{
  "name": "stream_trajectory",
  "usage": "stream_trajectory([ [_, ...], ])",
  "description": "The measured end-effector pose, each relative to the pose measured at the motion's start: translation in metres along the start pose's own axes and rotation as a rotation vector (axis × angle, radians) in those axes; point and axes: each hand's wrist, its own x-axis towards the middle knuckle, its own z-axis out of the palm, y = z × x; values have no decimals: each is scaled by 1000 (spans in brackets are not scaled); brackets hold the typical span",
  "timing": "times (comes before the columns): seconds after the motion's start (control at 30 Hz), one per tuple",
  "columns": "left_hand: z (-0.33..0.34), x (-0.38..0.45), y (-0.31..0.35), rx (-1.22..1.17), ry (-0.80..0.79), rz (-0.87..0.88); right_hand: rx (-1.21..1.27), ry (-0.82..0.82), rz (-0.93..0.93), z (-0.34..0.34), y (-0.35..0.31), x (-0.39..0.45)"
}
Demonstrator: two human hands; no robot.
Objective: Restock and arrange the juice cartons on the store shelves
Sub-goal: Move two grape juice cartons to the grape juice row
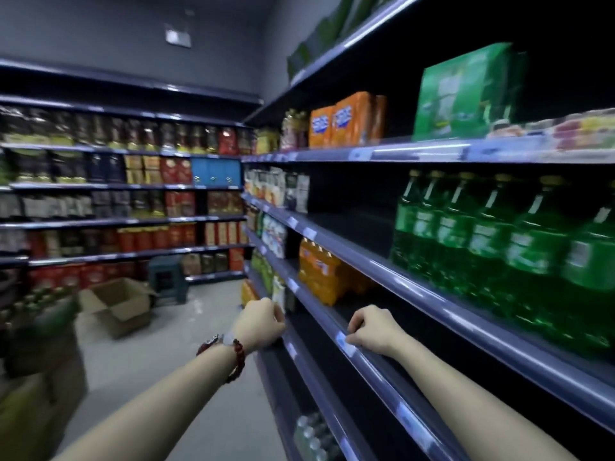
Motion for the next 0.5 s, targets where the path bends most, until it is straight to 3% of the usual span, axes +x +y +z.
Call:
stream_trajectory([
  [0.23, -18, 81, -68, 32, 50, -120, -11, -119, -85, 50, -37, 123],
  [0.5, -18, 216, -169, 25, -20, -96, -153, -224, -82, 114, -87, 268],
])
